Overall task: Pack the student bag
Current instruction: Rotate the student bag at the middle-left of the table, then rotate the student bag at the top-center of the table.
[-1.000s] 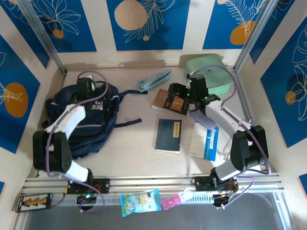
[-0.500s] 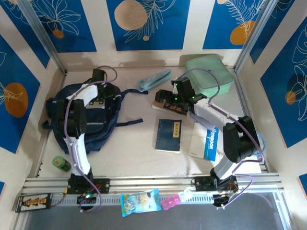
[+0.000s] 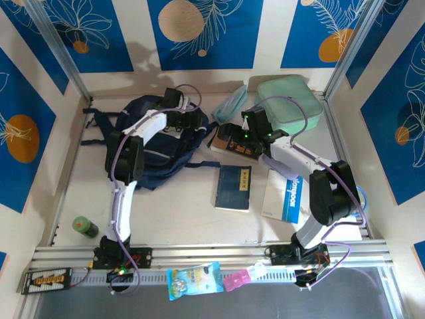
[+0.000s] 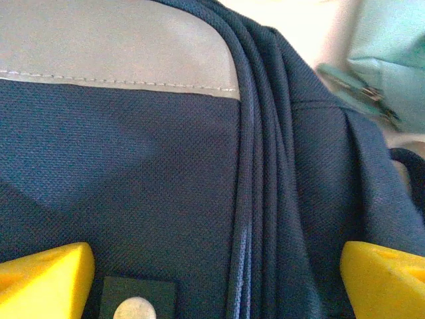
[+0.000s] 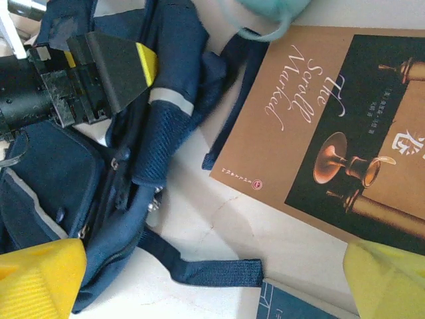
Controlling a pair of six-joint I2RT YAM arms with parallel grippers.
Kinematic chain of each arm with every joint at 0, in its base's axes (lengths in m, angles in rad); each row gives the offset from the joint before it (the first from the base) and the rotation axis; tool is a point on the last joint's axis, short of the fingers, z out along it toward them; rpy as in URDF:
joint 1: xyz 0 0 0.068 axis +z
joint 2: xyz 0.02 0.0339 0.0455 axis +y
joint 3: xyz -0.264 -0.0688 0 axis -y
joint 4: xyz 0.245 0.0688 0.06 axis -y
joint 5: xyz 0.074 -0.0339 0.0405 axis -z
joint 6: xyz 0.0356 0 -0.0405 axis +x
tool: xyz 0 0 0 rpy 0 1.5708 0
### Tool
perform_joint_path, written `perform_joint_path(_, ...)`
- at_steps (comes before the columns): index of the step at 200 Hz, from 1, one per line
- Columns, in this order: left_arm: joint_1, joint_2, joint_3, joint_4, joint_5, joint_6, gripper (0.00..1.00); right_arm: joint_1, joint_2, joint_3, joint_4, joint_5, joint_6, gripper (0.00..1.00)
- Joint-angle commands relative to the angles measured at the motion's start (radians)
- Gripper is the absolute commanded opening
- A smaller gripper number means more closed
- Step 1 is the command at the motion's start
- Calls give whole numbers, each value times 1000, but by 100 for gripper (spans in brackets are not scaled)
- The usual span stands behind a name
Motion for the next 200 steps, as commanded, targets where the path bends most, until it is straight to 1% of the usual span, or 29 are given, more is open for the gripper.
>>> perform_joint_path(1,-11,28,14,14,216,-13,95,-20,3,-28,1,-58,69,99)
perform_joint_path(10,-11,8,13,20,228,-41,95,-28,6,-36,18,-84,82,98)
perform_joint_path(20,-10,-31,10,14,200,-67,95,-33,11,-38,31,-100,93,97)
perform_joint_path(35,-8,-107,-1,-26,113,-90,99,-33,22,-23,31,-114,99,97)
perform_joint_path(50,2,-210,-50,-68,21,-117,99,-31,40,-3,36,-137,111,97)
perform_joint_path(60,8,-287,-118,-75,-28,-142,99,-29,57,5,48,-157,132,95)
perform_joint_path(76,21,-417,-282,-52,-69,-185,96,-17,87,-11,114,-194,190,92)
perform_joint_path(87,34,-500,-409,-28,-85,-228,95,-9,114,-17,158,-210,237,89)
perform_joint_path(95,44,-560,-495,-10,-87,-254,94,-1,139,-10,184,-225,259,84)
perform_joint_path(106,56,-630,-601,9,-94,-293,93,9,180,27,195,-251,274,81)
perform_joint_path(126,80,-724,-748,27,-117,-347,90,35,264,126,154,-280,282,76)
perform_joint_path(137,99,-756,-809,36,-124,-375,88,55,308,165,142,-264,303,71)
perform_joint_path(158,132,-784,-892,75,-116,-422,86,80,371,212,172,-249,329,70)
perform_joint_path(186,152,-762,-934,107,-118,-462,83,92,455,311,130,-196,359,70)
perform_joint_path(200,156,-746,-946,125,-123,-462,80,91,490,353,95,-160,372,67)
